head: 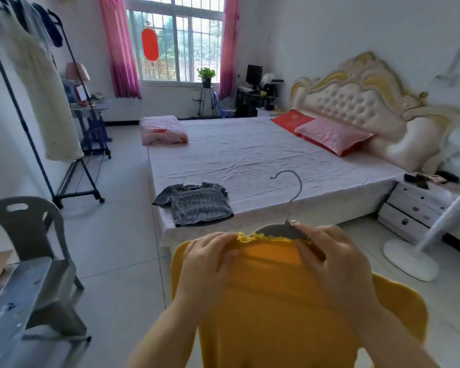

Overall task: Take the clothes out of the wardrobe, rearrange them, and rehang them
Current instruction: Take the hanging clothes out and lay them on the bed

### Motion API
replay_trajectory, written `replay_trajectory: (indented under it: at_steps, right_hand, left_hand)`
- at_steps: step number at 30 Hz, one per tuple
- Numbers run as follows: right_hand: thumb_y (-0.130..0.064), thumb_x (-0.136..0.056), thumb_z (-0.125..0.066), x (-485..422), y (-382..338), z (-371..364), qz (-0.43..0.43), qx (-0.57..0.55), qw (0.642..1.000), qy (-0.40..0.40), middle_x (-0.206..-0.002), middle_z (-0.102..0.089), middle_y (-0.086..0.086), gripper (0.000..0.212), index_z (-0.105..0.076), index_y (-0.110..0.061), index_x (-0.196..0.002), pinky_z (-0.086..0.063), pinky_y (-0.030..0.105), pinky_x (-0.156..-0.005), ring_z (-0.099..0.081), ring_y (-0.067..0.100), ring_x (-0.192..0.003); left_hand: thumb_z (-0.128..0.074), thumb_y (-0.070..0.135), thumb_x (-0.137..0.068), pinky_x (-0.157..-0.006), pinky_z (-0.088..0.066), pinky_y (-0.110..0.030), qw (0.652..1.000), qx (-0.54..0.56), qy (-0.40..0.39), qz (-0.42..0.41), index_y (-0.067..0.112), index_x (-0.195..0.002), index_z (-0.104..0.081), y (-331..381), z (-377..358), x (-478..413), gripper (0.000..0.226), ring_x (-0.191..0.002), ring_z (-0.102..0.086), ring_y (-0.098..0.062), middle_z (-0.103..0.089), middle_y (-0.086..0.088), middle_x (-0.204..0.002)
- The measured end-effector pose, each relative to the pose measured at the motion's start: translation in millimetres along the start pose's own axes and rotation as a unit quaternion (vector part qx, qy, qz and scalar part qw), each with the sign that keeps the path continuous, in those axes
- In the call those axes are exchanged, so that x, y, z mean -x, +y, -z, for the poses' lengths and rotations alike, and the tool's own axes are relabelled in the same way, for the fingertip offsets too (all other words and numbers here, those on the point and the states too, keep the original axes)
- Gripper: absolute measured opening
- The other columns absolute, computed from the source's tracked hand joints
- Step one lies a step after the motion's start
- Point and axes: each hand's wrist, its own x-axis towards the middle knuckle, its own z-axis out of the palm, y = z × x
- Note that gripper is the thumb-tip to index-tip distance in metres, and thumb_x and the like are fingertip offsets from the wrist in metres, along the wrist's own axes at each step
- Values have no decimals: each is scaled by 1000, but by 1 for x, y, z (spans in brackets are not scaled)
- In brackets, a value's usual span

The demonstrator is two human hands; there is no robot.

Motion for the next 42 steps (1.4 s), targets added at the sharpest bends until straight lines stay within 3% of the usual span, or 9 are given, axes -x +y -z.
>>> replay_trajectory:
  at_steps: [3, 7, 10, 15, 18, 23, 27, 34, 42]
  right_hand:
    - [-37, -82, -58, -46, 29, -39, 2, -31, 999, -17, -87, -54, -13, 38, -63, -20, -115, -32, -1, -58, -46, -4, -64]
    - [-21, -77, -74, -108, 63, -91, 1, -68, 997, -28, -87, -60, -6, 37, -66, -20, -113, -37, 3, -59, -52, 2, -67]
    - [-24, -77, -68, -152, 76, -132, 18, -88, 995, -48, -86, -63, -2, 35, -67, -18, -112, -34, 3, -59, -52, 4, -68]
    - [-27, -81, -67, -216, 93, -214, 30, -123, 990, -66, -87, -55, -12, 32, -66, -21, -112, -35, 2, -56, -52, 3, -65]
    - [-25, -80, -67, -255, 105, -272, 43, -120, 989, -74, -86, -61, -4, 32, -67, -17, -111, -33, 1, -57, -51, 4, -66]
    - [-20, -76, -72, -321, 119, -362, 15, -123, 986, -111, -86, -55, -13, 36, -67, -22, -111, -32, 1, -59, -52, 2, -67]
    - [-25, -76, -69, -372, 129, -420, 0, -128, 983, -131, -88, -52, -18, 35, -68, -26, -110, -33, -3, -57, -53, 0, -69]
    - [-10, -72, -77, -442, 164, -527, -14, -168, 970, -177, -85, -63, -2, 41, -68, -21, -110, -38, -4, -69, -56, 6, -67]
    - [-13, -77, -74, -527, 214, -664, -26, -233, 938, -255, -92, -60, -8, 43, -59, -34, -112, -42, 3, -62, -56, 4, -71]
  left_hand:
    - [-49, 41, -85, -92, -47, -50, 1000, -11, 20, 14, 33, -115, -57, -22, -18, -42, 32, -104, -55, -10, -55, 19, -111]
    - [-54, 32, -83, -93, -47, -49, 997, -34, 56, 38, 39, -114, -50, -46, -36, -101, 32, -104, -50, -7, -49, 23, -111]
    - [-54, 30, -83, -92, -48, -50, 994, -57, 71, 54, 38, -115, -49, -73, -43, -140, 33, -104, -51, -7, -51, 19, -113]
    - [-55, 29, -82, -96, -45, -46, 990, -58, 89, 94, 39, -116, -49, -130, -54, -204, 35, -103, -48, -2, -51, 22, -111]
    - [-64, 18, -84, -97, -43, -43, 988, -58, 96, 107, 39, -118, -47, -181, -65, -248, 43, -100, -47, -2, -50, 22, -110]
    - [-59, 24, -83, -96, -41, -37, 988, -79, 68, 118, 39, -120, -46, -258, -74, -329, 42, -99, -45, 2, -49, 23, -109]
    - [-64, 15, -84, -100, -37, -36, 988, -74, 30, 133, 39, -121, -46, -306, -75, -388, 48, -102, -43, 2, -48, 23, -110]
    - [-61, 18, -87, -103, -38, -40, 979, -65, 7, 193, 28, -125, -53, -383, -99, -477, 40, -105, -46, 2, -49, 24, -111]
    - [-56, 22, -91, -107, -36, -37, 950, -78, -6, 304, 28, -129, -49, -471, -143, -580, 39, -113, -44, 2, -51, 20, -118]
